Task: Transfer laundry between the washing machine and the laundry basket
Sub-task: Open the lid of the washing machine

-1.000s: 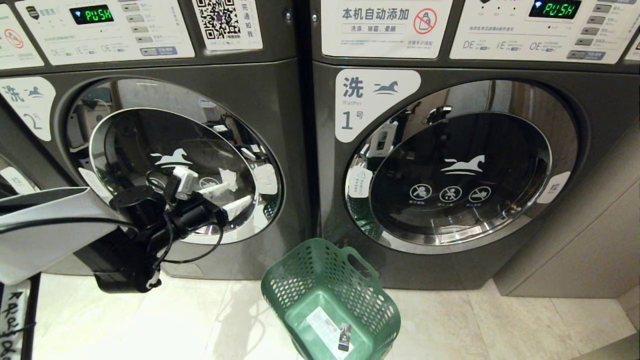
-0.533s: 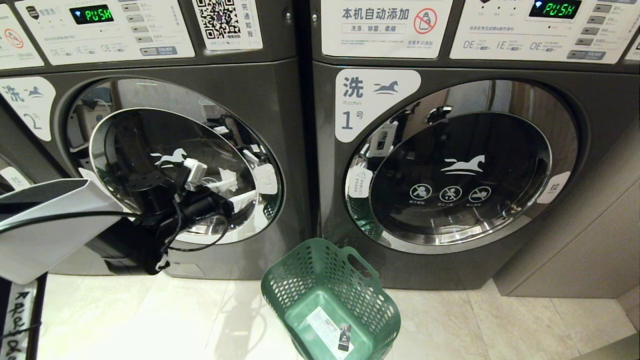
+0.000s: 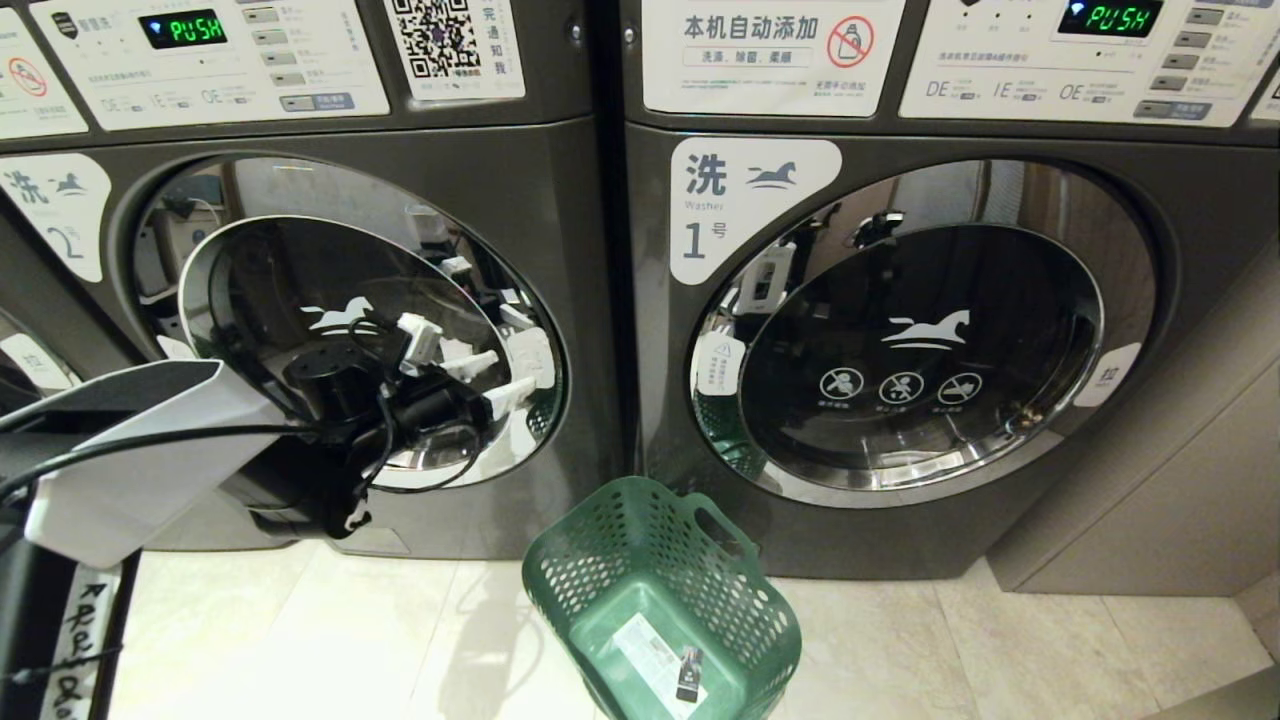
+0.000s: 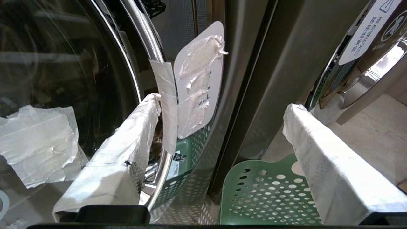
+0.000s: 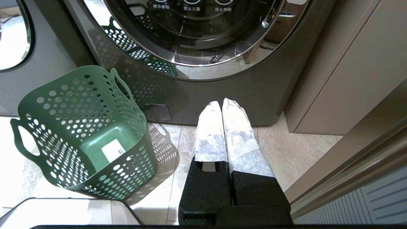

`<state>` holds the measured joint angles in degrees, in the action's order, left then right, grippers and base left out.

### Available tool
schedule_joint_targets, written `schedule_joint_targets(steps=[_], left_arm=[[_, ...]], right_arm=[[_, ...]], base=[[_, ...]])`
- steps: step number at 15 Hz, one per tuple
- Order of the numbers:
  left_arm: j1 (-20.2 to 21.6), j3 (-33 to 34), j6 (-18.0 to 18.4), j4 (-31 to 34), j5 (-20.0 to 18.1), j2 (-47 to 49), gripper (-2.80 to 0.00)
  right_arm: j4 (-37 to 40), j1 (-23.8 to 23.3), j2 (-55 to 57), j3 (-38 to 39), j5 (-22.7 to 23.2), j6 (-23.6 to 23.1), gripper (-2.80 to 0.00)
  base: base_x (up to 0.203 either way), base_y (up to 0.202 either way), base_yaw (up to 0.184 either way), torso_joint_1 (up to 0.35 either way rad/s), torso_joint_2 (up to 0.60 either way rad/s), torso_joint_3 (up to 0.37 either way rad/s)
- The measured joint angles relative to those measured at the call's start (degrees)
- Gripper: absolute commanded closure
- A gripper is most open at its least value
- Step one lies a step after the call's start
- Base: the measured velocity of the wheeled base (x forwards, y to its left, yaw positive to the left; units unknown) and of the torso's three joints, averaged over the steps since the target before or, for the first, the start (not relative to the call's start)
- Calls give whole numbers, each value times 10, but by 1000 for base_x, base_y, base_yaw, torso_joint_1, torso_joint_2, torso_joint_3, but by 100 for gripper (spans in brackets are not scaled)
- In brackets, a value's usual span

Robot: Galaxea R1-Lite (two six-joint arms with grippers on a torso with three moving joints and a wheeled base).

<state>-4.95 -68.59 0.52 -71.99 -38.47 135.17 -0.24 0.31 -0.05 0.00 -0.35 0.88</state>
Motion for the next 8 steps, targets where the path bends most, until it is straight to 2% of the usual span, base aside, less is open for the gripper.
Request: schedule_joint_targets(steps=[8], left_arm=[[-9, -11, -2, 0, -2, 7, -280]], right_arm=[[0, 0, 0, 0, 0, 0, 0]], base=[[0, 0, 0, 0, 0, 0]])
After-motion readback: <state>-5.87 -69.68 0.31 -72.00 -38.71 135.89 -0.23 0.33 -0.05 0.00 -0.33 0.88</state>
